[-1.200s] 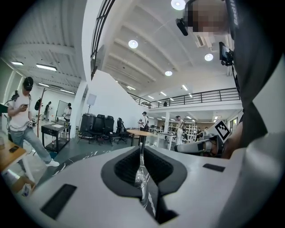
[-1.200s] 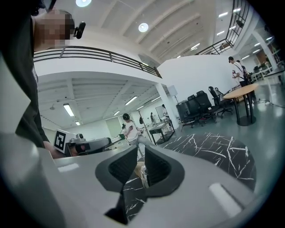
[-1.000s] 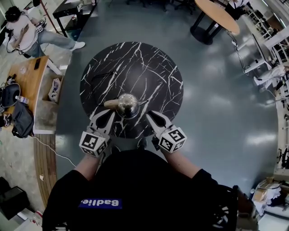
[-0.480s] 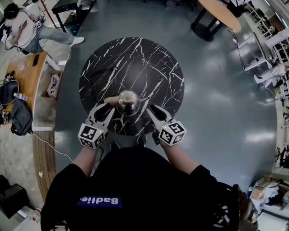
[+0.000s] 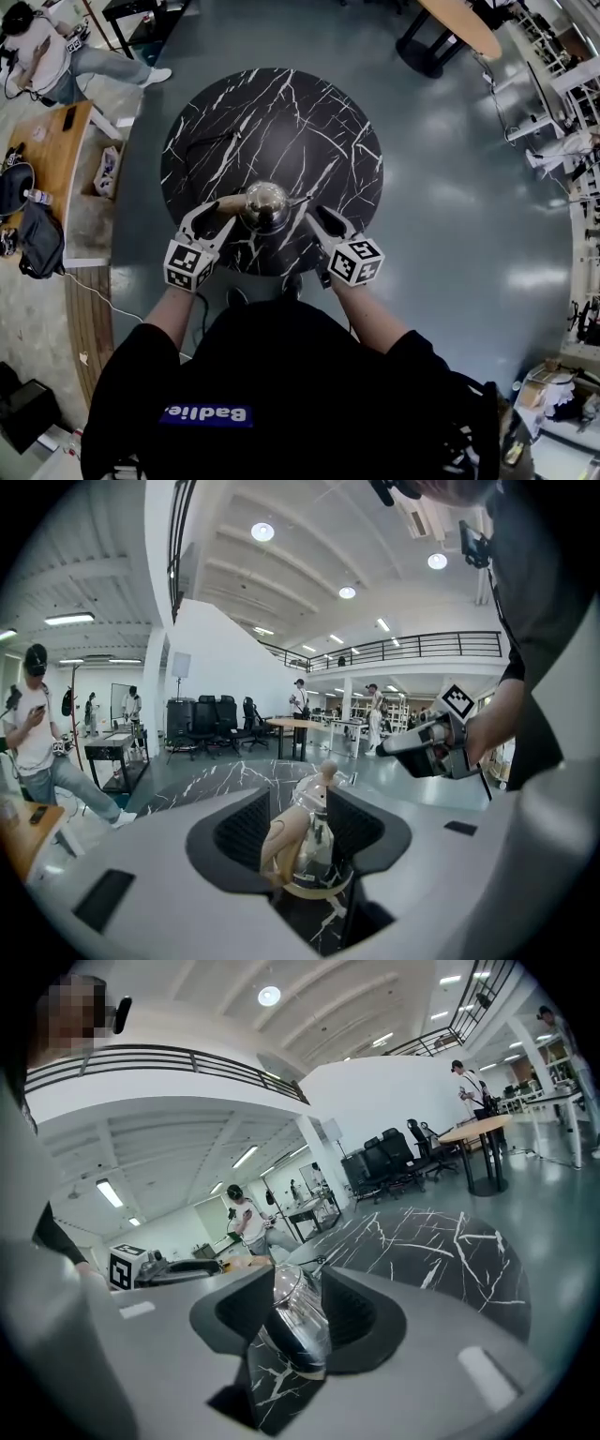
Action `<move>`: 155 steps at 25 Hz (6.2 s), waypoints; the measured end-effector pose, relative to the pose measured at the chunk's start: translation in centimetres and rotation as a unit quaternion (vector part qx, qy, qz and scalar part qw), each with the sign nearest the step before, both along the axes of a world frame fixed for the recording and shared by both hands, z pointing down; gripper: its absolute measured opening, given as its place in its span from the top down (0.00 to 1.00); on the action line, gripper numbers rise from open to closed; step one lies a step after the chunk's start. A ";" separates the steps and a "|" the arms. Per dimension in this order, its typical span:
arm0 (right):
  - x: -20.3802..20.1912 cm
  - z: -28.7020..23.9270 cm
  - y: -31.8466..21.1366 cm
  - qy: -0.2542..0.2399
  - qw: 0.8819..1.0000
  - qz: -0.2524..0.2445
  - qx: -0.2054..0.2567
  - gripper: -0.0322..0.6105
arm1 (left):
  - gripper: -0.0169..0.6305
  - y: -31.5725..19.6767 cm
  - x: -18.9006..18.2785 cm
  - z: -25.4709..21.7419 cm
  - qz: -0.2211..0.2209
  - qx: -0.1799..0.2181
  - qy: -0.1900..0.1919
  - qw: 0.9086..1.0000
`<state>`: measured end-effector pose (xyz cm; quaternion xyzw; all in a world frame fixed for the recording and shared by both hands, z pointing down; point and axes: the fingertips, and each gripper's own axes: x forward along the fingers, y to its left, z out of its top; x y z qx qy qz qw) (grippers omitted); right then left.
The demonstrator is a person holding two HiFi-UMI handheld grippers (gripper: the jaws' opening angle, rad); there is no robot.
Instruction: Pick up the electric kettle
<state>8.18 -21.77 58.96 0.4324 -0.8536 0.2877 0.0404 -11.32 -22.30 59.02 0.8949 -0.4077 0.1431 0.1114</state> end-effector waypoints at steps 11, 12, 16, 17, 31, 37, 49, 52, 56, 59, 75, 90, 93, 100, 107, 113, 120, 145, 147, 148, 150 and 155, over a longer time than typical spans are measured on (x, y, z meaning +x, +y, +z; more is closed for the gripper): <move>0.5 3.2 -1.4 0.021 0.999 0.023 -0.035 0.72 | 0.65 -1.9 -1.6 6.1 0.041 -0.023 -0.086 0.995; 0.6 3.4 -1.5 0.024 0.999 0.025 -0.037 0.71 | 0.65 -1.9 -1.8 6.5 0.041 -0.025 -0.093 0.994; 0.7 4.5 -1.6 0.031 0.998 0.031 -0.045 0.71 | 0.65 -2.1 -2.0 8.1 0.045 -0.032 -0.110 0.992; 0.7 4.7 -1.6 0.033 0.998 0.032 -0.046 0.70 | 0.65 -2.2 -2.0 8.4 0.045 -0.034 -0.112 0.992; 0.7 6.8 -3.8 0.038 0.996 0.044 -0.062 0.70 | 0.65 -4.2 -1.0 10.3 0.057 -0.026 -0.155 0.986; 0.5 7.7 -4.6 0.035 0.996 0.045 -0.071 0.70 | 0.65 -4.4 -1.0 10.6 0.055 -0.026 -0.165 0.984; 0.2 9.3 -5.6 0.040 0.995 0.044 -0.083 0.84 | 0.67 -4.8 -0.7 11.8 0.063 -0.033 -0.180 0.981; 0.2 9.3 -5.5 0.040 0.995 0.043 -0.084 0.84 | 0.71 -4.9 -0.8 11.9 0.061 -0.034 -0.186 0.980; 0.1 9.2 -5.5 0.042 0.995 0.040 -0.082 0.84 | 0.73 -4.9 -0.8 11.9 0.066 -0.031 -0.199 0.977; 0.0 8.8 -5.5 0.043 0.995 0.038 -0.079 0.84 | 0.73 -5.0 -0.9 11.8 0.066 -0.031 -0.202 0.977; 0.4 6.8 -5.3 0.039 0.997 0.036 -0.062 0.84 | 0.73 -4.6 -0.6 9.5 0.062 -0.014 -0.204 0.977; 0.0 3.3 -2.3 0.027 0.998 0.027 -0.043 0.84 | 0.74 -2.0 -0.8 5.7 0.067 0.010 -0.200 0.978; 0.0 2.7 -1.5 0.022 0.999 0.028 -0.040 0.84 | 0.73 -1.3 -0.9 4.9 0.066 0.014 -0.198 0.978; -0.2 0.6 0.5 0.013 0.999 0.033 -0.027 0.84 | 0.73 0.4 -1.2 2.6 0.061 0.025 -0.189 0.980; -0.4 -1.7 1.8 0.003 1.000 0.026 -0.012 0.84 | 0.73 2.0 -1.3 0.2 0.053 0.037 -0.178 0.982; -0.8 -3.5 3.0 -0.003 1.000 0.023 -0.002 0.85 | 0.73 3.2 -1.8 -1.6 0.042 0.046 -0.172 0.983; -0.5 -5.1 4.2 -0.011 0.999 0.029 0.011 0.85 | 0.73 4.4 -1.7 -3.3 0.033 0.059 -0.161 0.985; 0.1 -6.9 6.5 -0.022 0.998 0.036 0.035 0.85 | 0.73 6.6 -1.0 -5.1 0.030 0.077 -0.139 0.987; 0.2 -7.0 6.3 -0.021 0.998 0.037 0.036 0.85 | 0.73 6.6 -1.0 -5.1 0.030 0.078 -0.139 0.987; 0.2 -7.0 6.3 -0.021 0.998 0.037 0.036 0.85 | 0.73 6.5 -1.0 -5.1 0.029 0.078 -0.138 0.987; 0.2 -7.0 6.2 -0.021 0.998 0.038 0.037 0.85 | 0.73 6.4 -1.0 -5.1 0.029 0.079 -0.137 0.987; 0.3 -7.0 6.3 -0.022 0.998 0.039 0.037 0.85 | 0.73 6.5 -0.9 -5.2 0.030 0.080 -0.137 0.987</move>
